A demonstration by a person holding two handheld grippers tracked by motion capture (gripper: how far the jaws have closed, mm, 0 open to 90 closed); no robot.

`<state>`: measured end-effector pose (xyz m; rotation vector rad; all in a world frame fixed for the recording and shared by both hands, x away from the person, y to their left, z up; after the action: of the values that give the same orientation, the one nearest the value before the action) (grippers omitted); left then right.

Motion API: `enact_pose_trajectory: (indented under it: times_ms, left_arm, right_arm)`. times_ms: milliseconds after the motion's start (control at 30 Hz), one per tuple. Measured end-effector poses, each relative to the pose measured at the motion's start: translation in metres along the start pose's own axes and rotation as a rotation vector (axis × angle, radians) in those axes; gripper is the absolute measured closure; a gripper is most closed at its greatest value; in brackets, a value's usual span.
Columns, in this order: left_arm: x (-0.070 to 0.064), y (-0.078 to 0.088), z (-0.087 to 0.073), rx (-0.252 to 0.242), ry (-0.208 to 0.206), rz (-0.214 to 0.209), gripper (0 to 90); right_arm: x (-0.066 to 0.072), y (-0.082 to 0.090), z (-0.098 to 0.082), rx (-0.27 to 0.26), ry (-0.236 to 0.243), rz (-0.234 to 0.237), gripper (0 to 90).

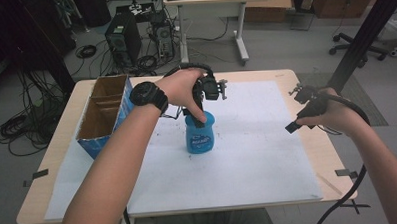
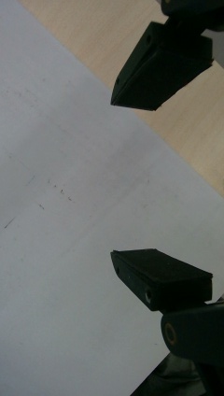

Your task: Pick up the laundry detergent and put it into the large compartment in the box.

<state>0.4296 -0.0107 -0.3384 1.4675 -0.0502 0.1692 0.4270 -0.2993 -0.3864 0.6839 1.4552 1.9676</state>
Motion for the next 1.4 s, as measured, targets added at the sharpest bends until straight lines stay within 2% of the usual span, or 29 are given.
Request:
enact_pose_trajectory:
  times_ms: [267, 633, 1067, 1167, 1400]
  left_arm:
    - [0.0, -0.013, -0.002, 0.029, -0.004, -0.005, 11.9]
    - [-0.001, -0.026, -0.002, 0.037, 0.003, -0.016, 12.1]
    - [0.0, -0.033, -0.003, 0.06, 0.0, -0.009, 12.2]
    - [0.0, -0.036, -0.003, 0.048, 0.003, -0.012, 12.3]
    - [-0.001, -0.041, -0.004, 0.054, 0.003, -0.017, 12.5]
  right_arm:
    - [-0.001, -0.002, -0.001, 0.004, -0.002, 0.002, 21.4]
    - [-0.001, -0.005, -0.001, 0.005, -0.002, 0.005, 21.4]
    - [-0.001, -0.008, -0.002, 0.005, -0.003, 0.01, 21.5]
    - [-0.001, -0.008, -0.002, 0.005, -0.006, 0.01, 21.5]
    - [-0.001, -0.008, -0.002, 0.006, -0.003, 0.011, 21.5]
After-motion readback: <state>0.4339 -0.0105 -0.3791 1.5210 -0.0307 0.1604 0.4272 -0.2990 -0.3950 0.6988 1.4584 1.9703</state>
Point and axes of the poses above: each handheld gripper's, and its own axes: y roughly backward along the jaws, z roughly out of its top, x roughly to its left, the point moved 9 cm from there along -y, roughly forward along the jaws
